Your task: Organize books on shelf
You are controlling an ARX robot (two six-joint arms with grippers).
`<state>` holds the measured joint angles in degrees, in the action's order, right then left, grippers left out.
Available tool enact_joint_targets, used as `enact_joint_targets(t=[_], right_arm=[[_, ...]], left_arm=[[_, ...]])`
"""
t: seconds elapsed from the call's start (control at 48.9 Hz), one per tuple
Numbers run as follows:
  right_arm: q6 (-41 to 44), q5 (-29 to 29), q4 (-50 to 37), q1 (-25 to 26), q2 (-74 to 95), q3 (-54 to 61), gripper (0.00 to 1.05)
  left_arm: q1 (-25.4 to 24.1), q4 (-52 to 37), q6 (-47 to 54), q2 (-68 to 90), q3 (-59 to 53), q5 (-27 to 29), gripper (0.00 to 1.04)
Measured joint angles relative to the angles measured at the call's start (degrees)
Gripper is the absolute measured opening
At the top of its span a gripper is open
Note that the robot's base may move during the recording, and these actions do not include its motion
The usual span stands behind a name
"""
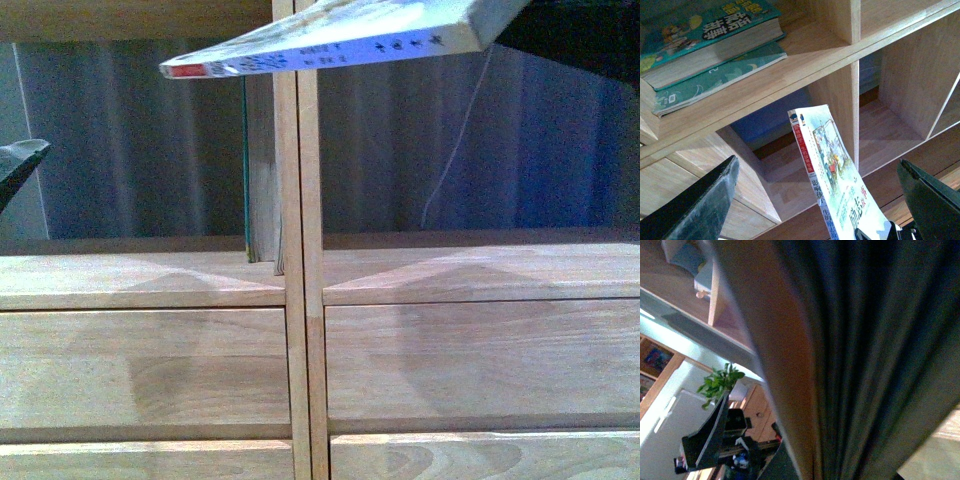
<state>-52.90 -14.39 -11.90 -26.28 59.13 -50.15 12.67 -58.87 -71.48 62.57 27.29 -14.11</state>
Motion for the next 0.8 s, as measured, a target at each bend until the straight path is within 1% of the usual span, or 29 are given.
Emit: enact_joint_targets(t=[0.204, 0.572, 0.756, 0.797], right_arm=[[0.0, 0.0, 0.0, -4.1, -1.0, 0.0, 0.07], [0.0, 1.3, 0.0, -8.8, -2.7, 1.6, 0.07], [0.0, 1.3, 0.0, -9.7, -2.7, 1.9, 0.07], [0.0, 1.4, 0.0, -9.7, -2.7, 1.9, 0.07]], left_arm=[[2.2, -0.3, -0.3, 2.0, 2.6, 0.9, 0.97], [4.2, -0.2, -0.4, 4.5, 5.1, 2.3, 0.97], [5.6, 0.2, -0.3, 4.7, 5.8, 2.2, 0.97], [5.8, 0.4, -0.2, 4.7, 5.9, 2.3, 0.95]])
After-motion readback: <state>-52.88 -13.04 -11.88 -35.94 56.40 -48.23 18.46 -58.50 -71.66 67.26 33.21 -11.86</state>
